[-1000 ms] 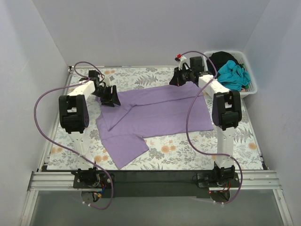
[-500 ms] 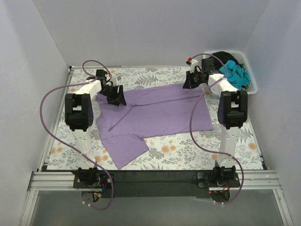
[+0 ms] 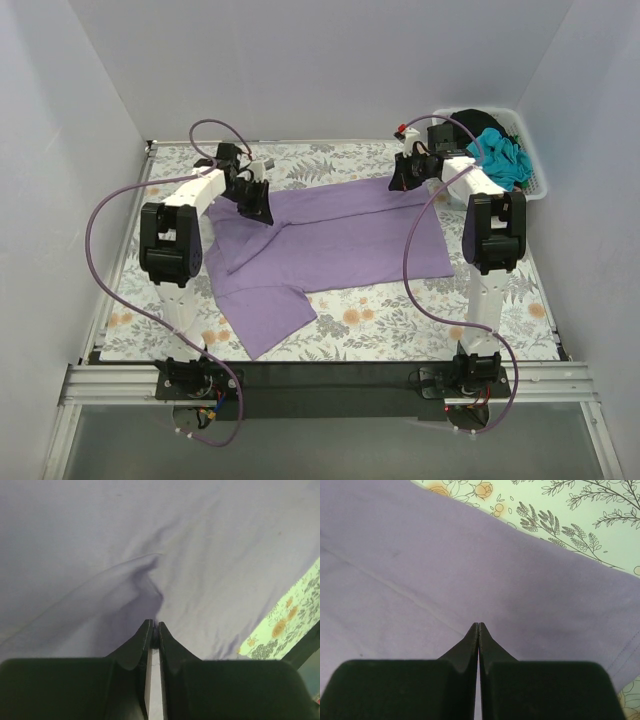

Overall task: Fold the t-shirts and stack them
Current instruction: Fold the tshirt

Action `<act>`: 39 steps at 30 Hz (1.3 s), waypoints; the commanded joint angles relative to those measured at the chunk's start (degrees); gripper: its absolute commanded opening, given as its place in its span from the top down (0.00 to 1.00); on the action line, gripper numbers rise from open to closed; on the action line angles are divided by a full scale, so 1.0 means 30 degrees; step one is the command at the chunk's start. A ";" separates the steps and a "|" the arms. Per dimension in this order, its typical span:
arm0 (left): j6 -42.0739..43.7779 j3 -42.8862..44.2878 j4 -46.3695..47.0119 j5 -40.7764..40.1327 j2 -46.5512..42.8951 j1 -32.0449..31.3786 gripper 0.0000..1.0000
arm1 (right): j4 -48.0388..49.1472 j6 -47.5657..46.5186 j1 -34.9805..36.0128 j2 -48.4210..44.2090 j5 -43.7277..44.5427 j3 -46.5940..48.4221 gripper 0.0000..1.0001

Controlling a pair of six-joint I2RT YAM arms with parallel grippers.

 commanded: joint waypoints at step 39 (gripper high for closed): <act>-0.1801 0.0135 -0.0627 -0.5655 0.2805 0.4780 0.57 | -0.3620 -0.1603 -0.0110 0.1917 0.3698 0.1231 0.99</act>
